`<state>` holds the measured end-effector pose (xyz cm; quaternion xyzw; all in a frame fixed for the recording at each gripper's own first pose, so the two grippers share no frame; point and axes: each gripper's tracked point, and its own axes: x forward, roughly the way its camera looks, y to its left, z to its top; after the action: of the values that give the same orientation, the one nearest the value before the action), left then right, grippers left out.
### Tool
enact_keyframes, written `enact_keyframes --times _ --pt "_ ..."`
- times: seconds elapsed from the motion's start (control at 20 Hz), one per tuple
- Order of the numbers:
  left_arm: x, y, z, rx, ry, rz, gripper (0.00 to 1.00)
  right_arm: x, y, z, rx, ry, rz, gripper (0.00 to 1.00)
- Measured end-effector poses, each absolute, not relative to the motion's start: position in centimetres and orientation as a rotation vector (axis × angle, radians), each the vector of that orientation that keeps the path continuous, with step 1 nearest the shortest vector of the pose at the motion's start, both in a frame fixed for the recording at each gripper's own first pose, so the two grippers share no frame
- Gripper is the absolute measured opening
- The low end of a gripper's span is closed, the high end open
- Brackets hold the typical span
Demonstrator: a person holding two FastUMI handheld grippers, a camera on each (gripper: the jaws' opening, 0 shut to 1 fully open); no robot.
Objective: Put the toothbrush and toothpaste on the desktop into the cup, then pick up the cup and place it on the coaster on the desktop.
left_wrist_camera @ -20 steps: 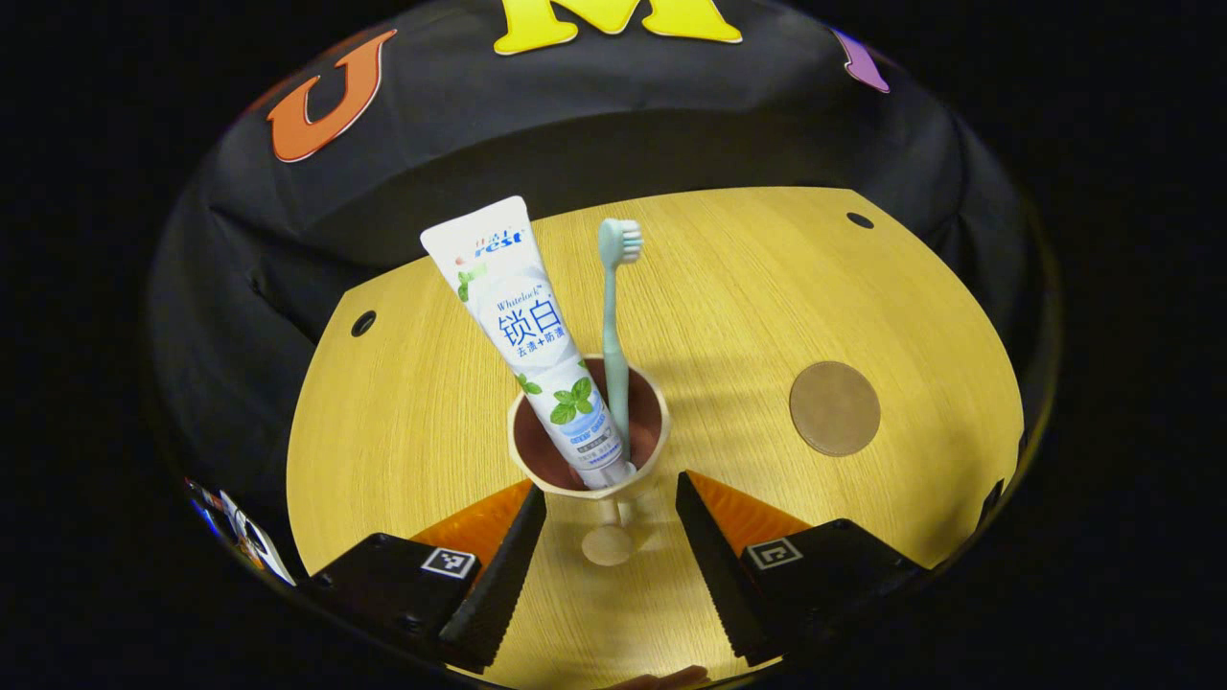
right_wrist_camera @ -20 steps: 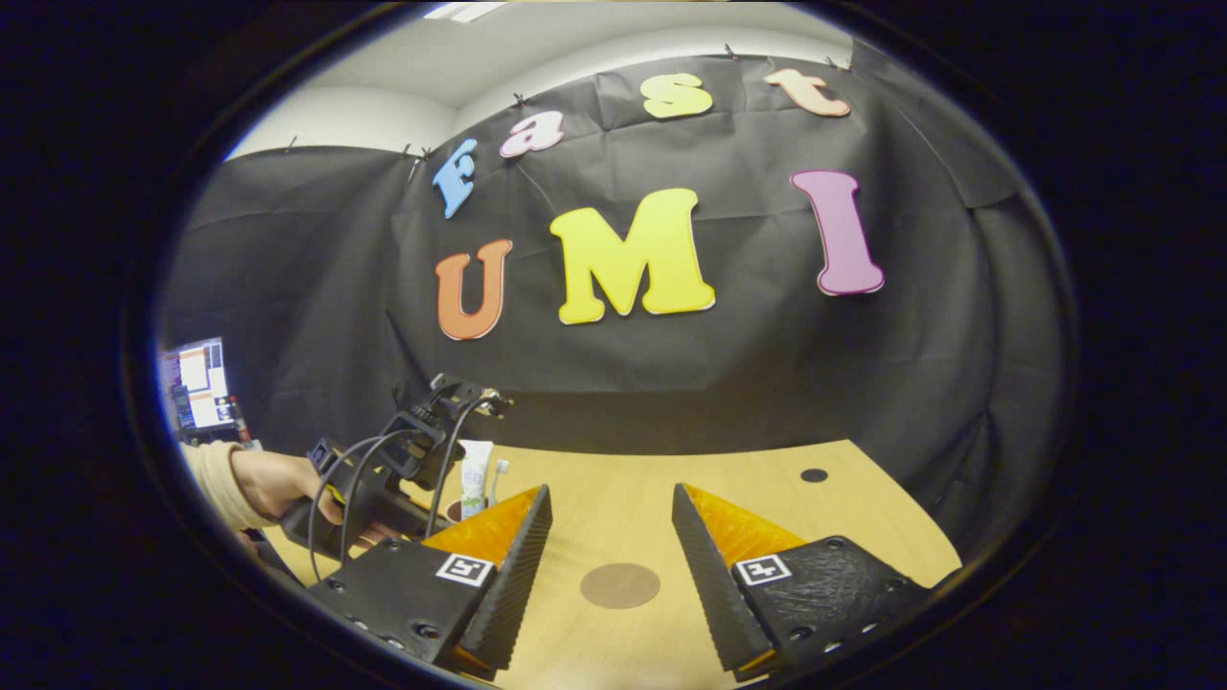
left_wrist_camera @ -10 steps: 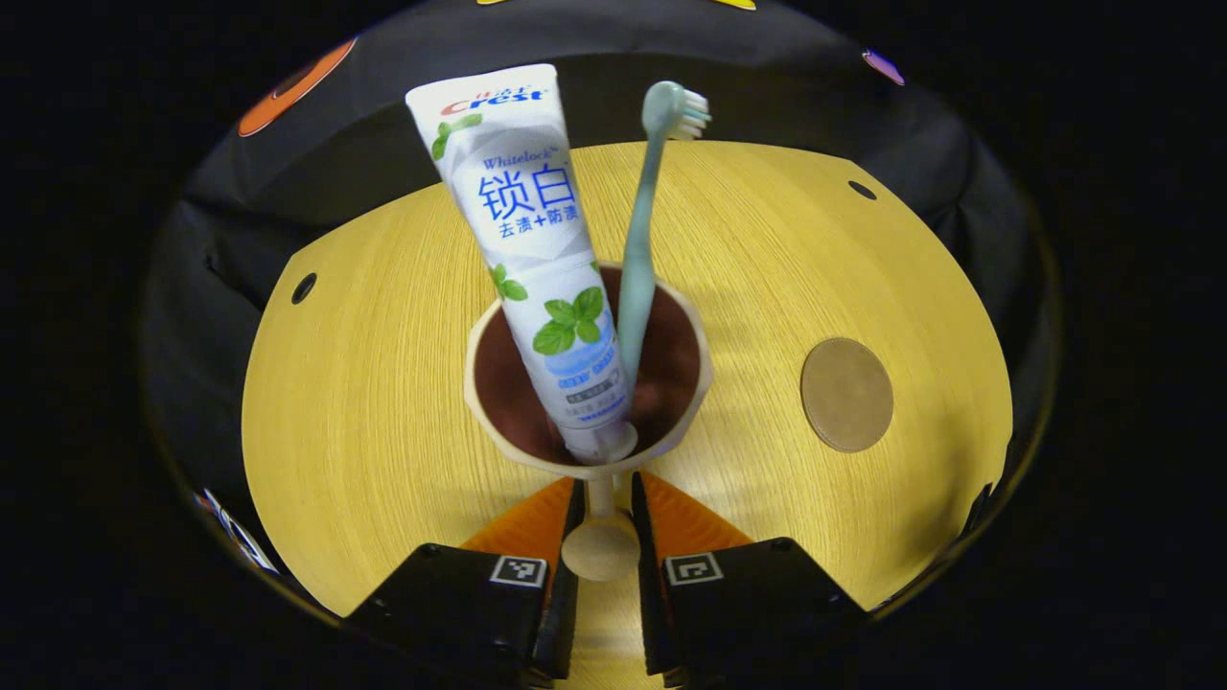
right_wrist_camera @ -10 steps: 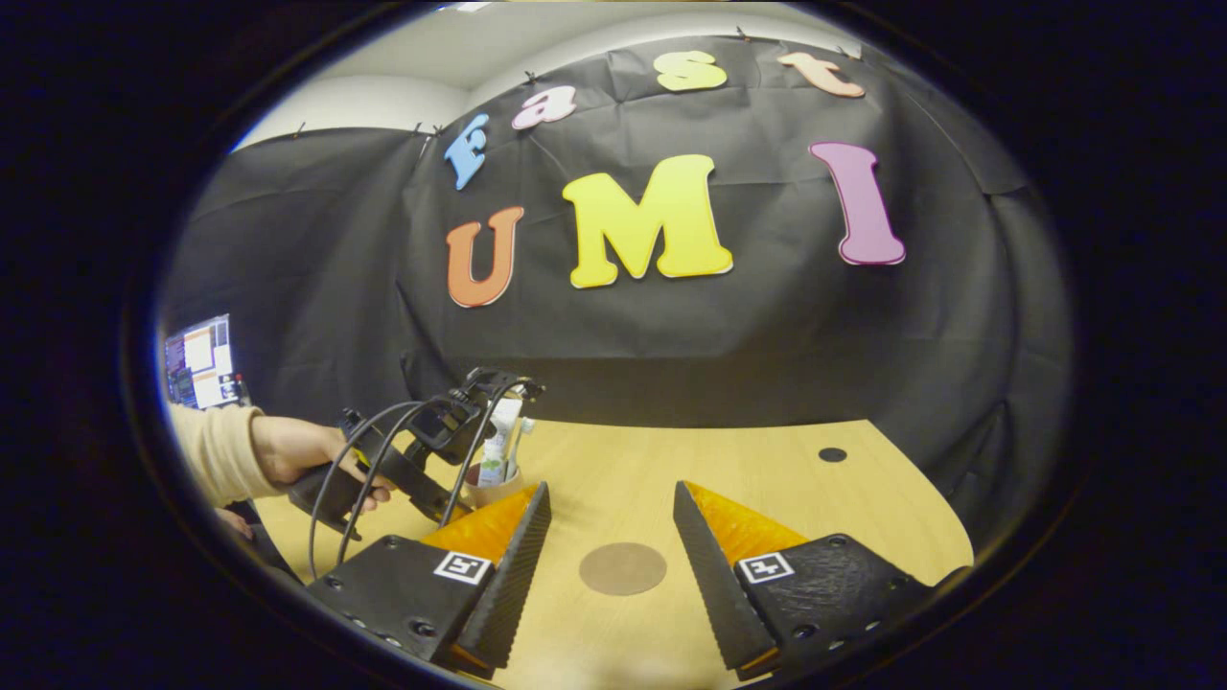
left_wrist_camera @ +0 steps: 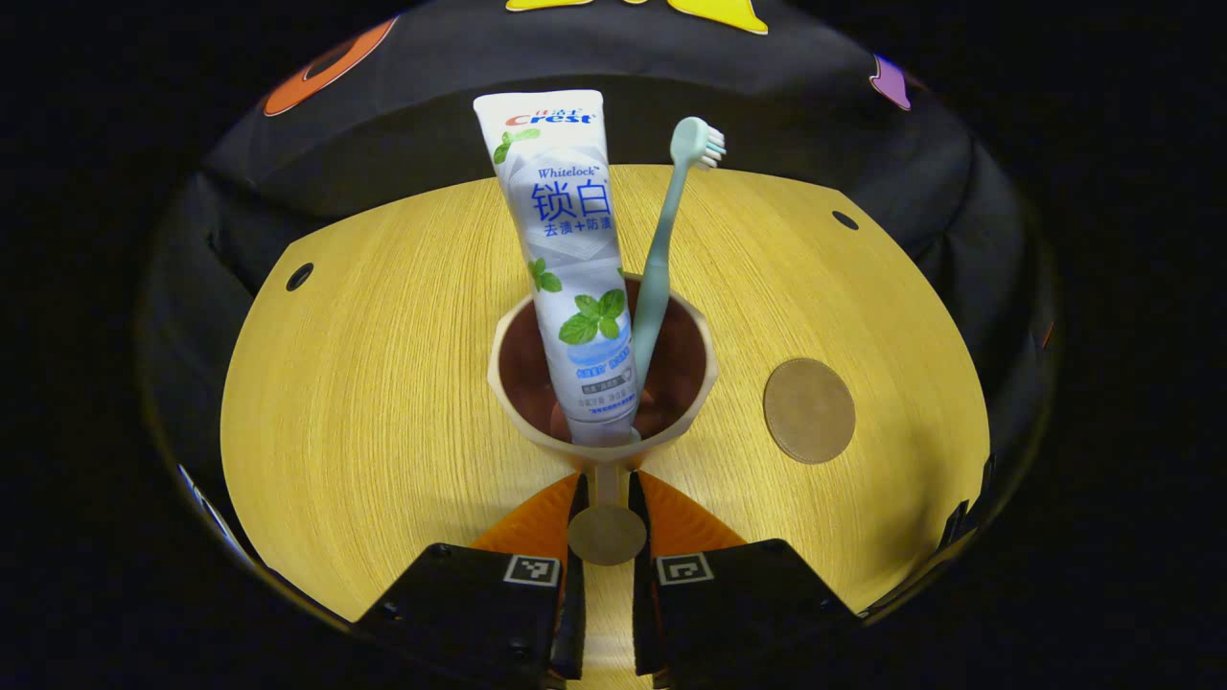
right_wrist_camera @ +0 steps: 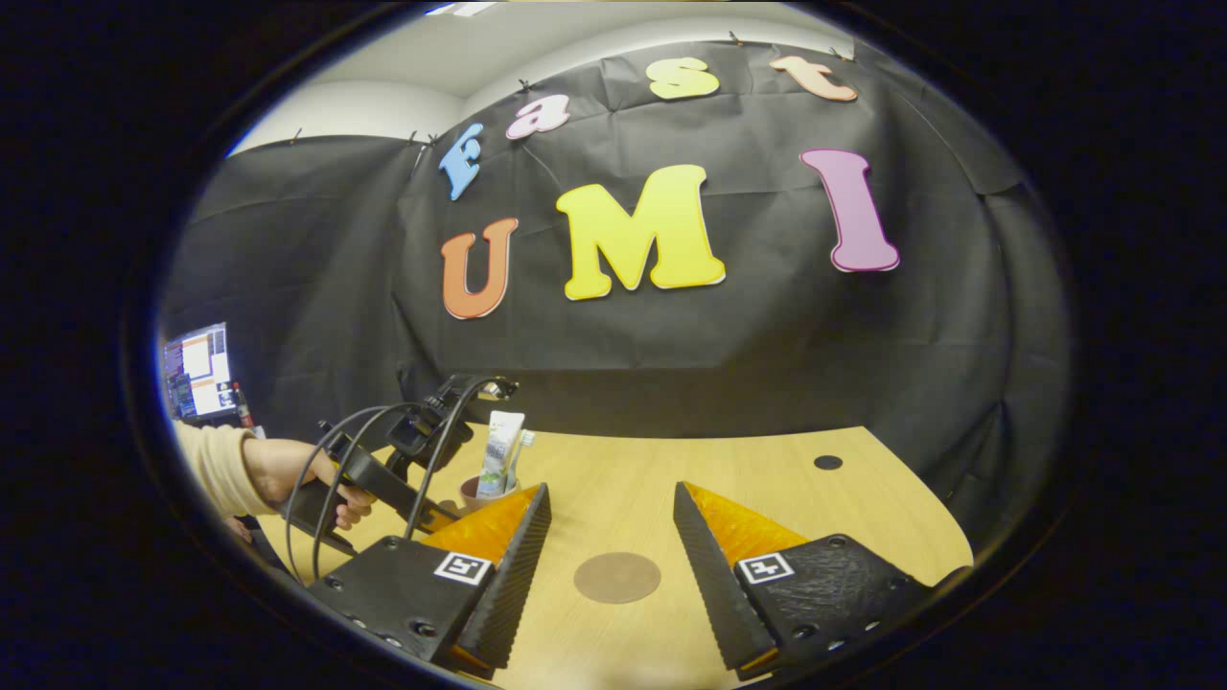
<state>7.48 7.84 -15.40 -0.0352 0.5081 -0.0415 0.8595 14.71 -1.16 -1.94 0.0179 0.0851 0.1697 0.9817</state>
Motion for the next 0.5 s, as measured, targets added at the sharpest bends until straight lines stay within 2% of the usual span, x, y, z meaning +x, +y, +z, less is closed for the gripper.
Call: enact_keyframes --times 0.25,0.5 --pt "7.6 7.9 -14.8 -0.095 0.985 -0.066 0.21 14.3 -0.6 -2.1 0.016 0.173 0.348 0.78" --pt "7.2 6.8 -13.3 -0.081 0.949 -0.113 0.2 14.3 -0.5 -2.4 0.006 0.181 0.344 0.78"
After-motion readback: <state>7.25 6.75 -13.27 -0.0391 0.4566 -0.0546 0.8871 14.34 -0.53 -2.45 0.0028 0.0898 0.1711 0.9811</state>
